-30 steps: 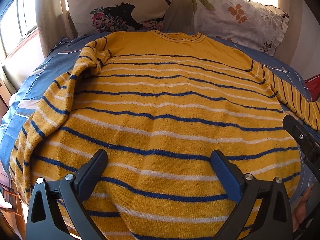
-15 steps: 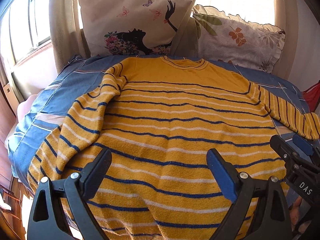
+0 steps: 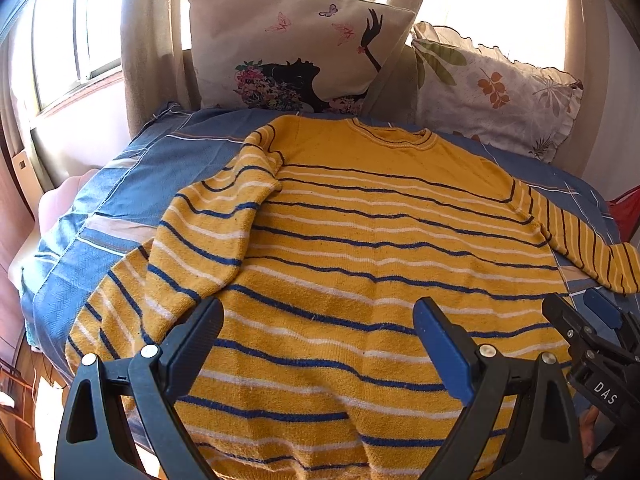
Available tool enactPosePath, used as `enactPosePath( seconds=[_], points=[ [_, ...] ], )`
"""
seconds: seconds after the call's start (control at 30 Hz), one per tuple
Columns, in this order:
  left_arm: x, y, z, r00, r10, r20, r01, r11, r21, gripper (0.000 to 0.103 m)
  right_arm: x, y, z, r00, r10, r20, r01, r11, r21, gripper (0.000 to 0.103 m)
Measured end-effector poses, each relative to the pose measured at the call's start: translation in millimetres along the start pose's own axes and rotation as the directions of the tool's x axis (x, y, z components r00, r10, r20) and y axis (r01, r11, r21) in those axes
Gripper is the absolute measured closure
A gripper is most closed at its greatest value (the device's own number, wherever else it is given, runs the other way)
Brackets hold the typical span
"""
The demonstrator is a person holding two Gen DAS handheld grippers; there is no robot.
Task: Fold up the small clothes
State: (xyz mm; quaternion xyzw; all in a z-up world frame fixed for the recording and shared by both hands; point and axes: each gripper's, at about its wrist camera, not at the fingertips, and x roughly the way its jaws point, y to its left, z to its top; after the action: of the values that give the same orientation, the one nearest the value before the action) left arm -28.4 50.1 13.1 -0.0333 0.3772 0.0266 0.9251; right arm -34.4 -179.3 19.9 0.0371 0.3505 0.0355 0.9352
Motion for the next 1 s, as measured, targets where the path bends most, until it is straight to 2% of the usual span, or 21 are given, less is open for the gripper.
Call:
enactPosePath(
  seconds=[1.0],
  points=[
    [4.3, 19.5, -3.9, 1.000, -0.010, -0.028, 0.009, 0.999, -0.033, 0.008, 14.0, 14.5, -5.1, 0.999, 0.010, -0.047, -0.010, 1.000, -0.015, 0.009]
  ],
)
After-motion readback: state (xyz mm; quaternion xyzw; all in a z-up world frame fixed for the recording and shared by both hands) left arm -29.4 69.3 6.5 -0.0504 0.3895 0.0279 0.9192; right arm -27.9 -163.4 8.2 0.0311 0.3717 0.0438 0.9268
